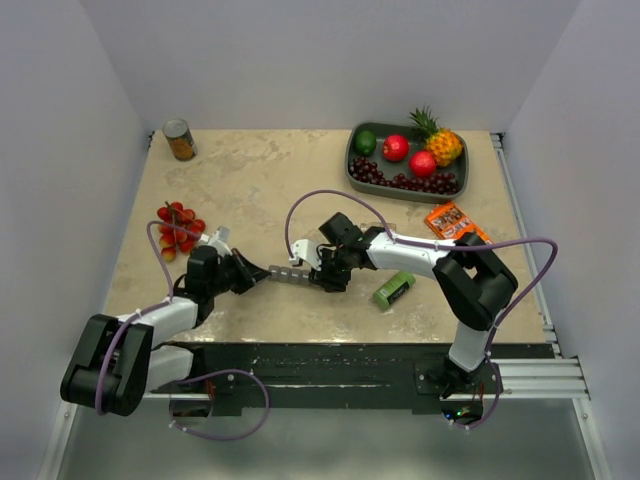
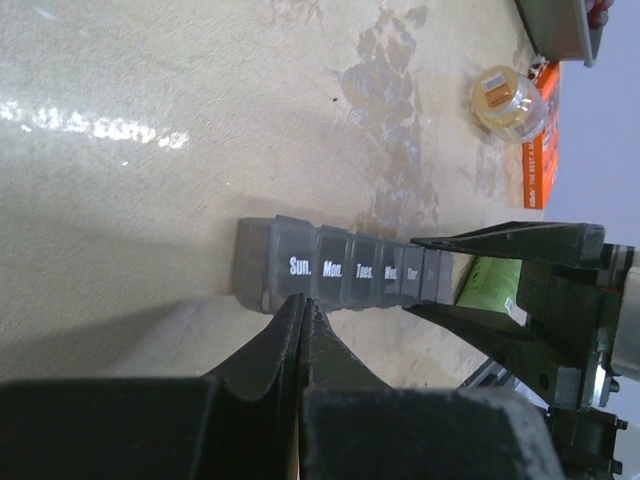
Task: Sort the pills into containers
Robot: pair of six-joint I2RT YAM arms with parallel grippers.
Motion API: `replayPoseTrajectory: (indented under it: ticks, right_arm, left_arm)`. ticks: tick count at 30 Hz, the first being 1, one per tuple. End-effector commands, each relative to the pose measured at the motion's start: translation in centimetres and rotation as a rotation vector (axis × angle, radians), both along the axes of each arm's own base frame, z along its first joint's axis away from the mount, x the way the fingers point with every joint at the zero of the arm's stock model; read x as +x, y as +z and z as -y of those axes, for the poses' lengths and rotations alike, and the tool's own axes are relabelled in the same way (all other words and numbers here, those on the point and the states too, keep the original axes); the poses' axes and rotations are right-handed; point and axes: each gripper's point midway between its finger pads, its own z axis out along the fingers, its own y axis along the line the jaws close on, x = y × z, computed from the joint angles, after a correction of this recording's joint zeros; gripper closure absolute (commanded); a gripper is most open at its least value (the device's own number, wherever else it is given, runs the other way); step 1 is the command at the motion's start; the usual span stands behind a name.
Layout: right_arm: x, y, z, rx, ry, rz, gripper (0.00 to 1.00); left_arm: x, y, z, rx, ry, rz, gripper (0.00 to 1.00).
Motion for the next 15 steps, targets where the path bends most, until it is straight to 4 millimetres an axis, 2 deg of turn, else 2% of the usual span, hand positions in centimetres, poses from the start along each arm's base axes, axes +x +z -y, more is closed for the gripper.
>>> replayPoseTrajectory:
  ticks: [1, 6, 9, 10, 11, 12, 15]
  right_arm:
    - [-0.2, 0.0, -0.5, 0.024, 0.031, -0.014, 0.72]
    - [-0.2, -0.1, -0.5, 0.021, 0.031, -0.017, 0.71]
    - [-0.2, -0.1, -0.5, 0.02, 0.031, -0.016, 0.71]
    - [-0.2, -0.2, -0.5, 0.019, 0.031, -0.018, 0.71]
    - [-0.2, -0.3, -0.5, 0.017, 0.031, -0.02, 0.71]
    - [-0.2, -0.3, -0.5, 0.017, 0.031, -0.02, 0.71]
    - [-0.3, -0.4, -0.5, 0.013, 0.031, -0.025, 0.71]
  left_arm:
    - [2.8, 3.4, 0.5, -0.024, 0.019, 0.119, 1.0]
    - [2.8, 4.0, 0.5, -0.022, 0.014, 0.134, 0.99]
    - [2.3, 3.9, 0.0, -0.002, 0.027, 0.134, 0.83]
    - [1.9, 3.5, -0.2, 0.008, 0.028, 0.117, 0.72]
    - [1.7, 3.8, -0.3, 0.01, 0.031, 0.131, 0.66]
    - [1.1, 3.1, -0.5, 0.021, 0.03, 0.11, 0.57]
    - [0.4, 2.6, -0.9, 0.043, 0.041, 0.099, 0.48]
